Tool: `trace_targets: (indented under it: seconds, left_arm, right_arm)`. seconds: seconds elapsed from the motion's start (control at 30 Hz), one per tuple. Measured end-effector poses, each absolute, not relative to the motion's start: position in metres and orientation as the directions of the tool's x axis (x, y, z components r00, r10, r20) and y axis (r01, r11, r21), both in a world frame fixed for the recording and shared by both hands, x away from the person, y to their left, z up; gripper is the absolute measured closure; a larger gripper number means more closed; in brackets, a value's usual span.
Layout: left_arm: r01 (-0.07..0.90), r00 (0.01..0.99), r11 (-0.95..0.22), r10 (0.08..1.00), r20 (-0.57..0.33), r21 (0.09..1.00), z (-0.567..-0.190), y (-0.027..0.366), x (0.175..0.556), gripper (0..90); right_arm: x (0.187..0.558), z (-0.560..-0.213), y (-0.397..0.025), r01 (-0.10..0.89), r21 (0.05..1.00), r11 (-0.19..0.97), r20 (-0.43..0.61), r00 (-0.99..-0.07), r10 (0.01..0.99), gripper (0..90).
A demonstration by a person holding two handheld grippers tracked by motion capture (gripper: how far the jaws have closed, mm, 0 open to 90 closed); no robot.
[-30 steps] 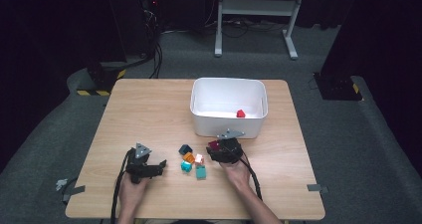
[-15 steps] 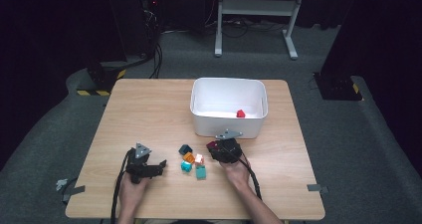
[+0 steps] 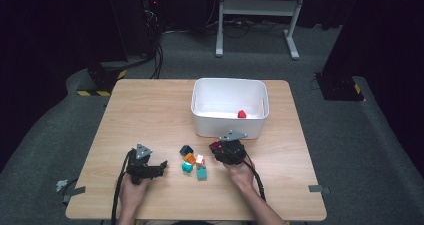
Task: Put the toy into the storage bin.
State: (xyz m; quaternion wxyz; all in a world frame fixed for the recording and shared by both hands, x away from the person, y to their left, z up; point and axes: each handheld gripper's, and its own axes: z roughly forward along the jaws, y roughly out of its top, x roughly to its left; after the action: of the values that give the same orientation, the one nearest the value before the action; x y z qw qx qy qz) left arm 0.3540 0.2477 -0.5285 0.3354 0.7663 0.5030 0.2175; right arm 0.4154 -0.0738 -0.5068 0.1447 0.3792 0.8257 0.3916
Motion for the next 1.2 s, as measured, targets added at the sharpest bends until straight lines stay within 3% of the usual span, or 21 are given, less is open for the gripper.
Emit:
trace_targets:
  seconds: [1.2]
  left_arm:
    - [0.625, 0.399, -0.268, 0.917, -0.005, 0.733, -0.528, 0.248, 0.354, 13.0]
  right_arm:
    - [0.405, -0.481, -0.097, 0.485, 0.788, 0.380, 0.092, -0.702, 0.706, 58.7]
